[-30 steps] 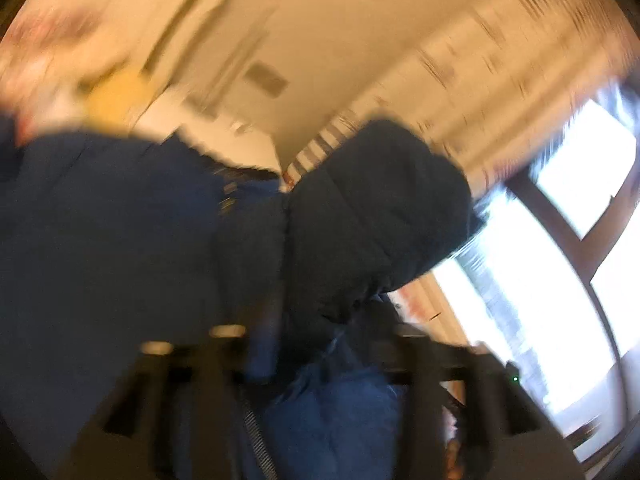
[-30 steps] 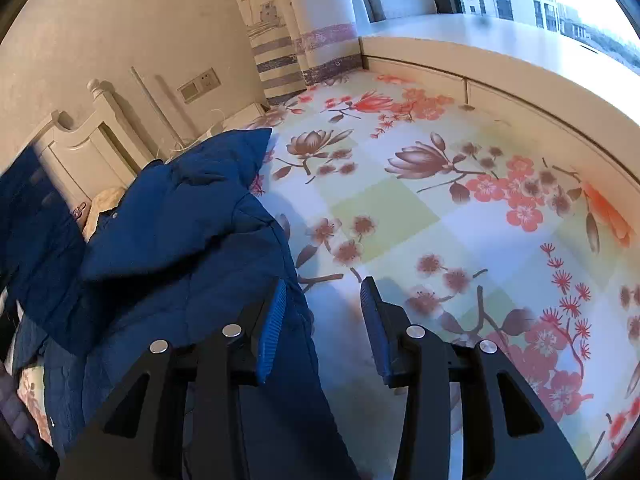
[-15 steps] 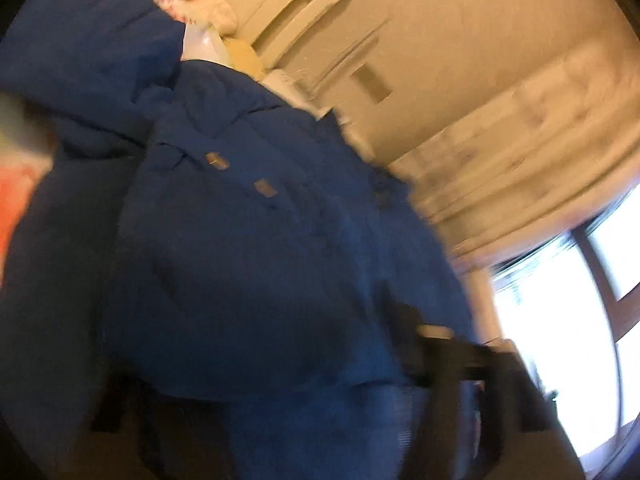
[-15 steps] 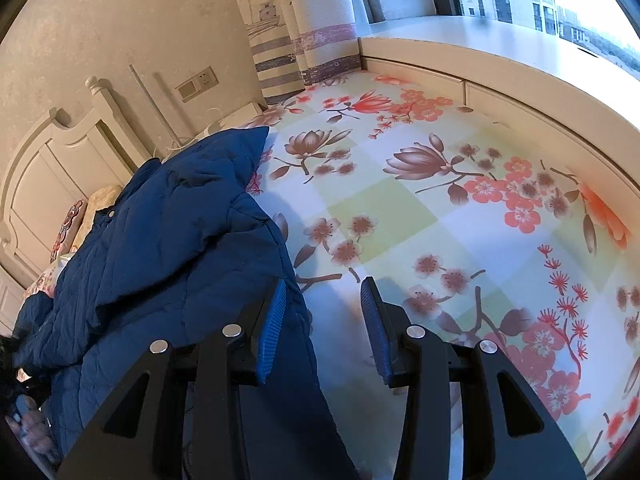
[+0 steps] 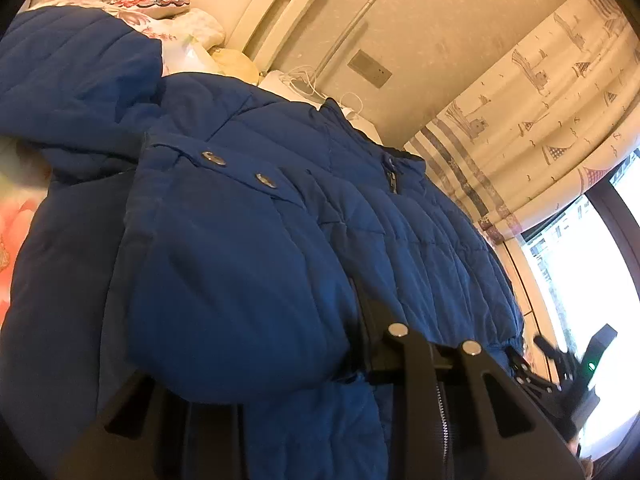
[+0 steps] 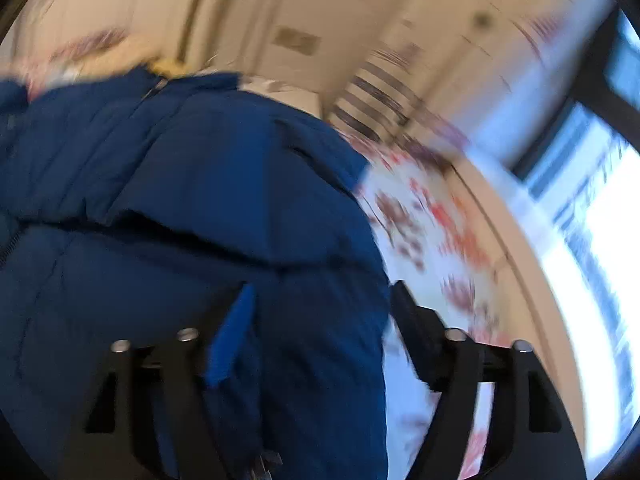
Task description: Fold large clothes
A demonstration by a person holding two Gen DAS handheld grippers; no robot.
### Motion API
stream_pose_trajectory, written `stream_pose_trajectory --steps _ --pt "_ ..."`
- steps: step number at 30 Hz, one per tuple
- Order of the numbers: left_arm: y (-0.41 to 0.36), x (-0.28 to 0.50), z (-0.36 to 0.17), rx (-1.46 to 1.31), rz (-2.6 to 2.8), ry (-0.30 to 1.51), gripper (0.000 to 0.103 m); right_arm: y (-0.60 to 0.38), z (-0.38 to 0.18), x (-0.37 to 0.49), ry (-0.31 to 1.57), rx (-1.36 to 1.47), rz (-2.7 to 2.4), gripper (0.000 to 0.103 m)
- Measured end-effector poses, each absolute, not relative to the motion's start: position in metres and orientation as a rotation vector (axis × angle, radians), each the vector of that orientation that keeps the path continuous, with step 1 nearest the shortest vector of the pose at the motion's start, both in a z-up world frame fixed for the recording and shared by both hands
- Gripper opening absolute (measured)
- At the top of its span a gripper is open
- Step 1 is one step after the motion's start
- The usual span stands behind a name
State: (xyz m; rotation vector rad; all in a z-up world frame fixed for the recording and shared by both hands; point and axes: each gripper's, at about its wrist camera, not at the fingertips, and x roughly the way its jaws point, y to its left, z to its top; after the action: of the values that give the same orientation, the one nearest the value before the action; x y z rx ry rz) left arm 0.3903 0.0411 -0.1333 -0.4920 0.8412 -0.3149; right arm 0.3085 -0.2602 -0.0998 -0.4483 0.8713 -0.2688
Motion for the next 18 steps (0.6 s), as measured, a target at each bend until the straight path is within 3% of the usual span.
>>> stream_pose_trajectory --steps 3,6,7,12,14,16,18 --pt "0.046 0.392 -0.135 -0.515 -0.326 0.842 0.029 -0.261 -0.104 0.328 0.855 -0.481 -0.277 0.070" --pt "0.051 0.387 -0.133 -0.511 -0.313 0.826 0.029 -0.279 -0.107 0.335 0.870 -0.376 -0.297 0.023" --pt "0.052 0.386 -0.132 -0.506 -0.302 0.815 0.029 -0.290 -0.105 0.330 0.849 -0.313 -0.304 0.017" --pt "0.049 0.389 -0.132 -0.485 -0.288 0.820 0.029 -0.302 -0.097 0.319 0.803 -0.244 -0.350 0.014" --pt "0.045 0.389 -0.132 -0.463 -0.291 0.825 0.035 -0.302 -0.097 0.320 0.799 -0.240 -0.368 0.014" --pt "0.043 0.388 -0.131 -0.429 -0.247 0.829 0.056 -0.306 -0.098 0.324 0.821 -0.215 -0.354 0.014" --pt "0.046 0.385 -0.127 -0.424 -0.190 0.804 0.068 -0.313 -0.104 0.332 0.877 -0.184 -0.322 0.014"
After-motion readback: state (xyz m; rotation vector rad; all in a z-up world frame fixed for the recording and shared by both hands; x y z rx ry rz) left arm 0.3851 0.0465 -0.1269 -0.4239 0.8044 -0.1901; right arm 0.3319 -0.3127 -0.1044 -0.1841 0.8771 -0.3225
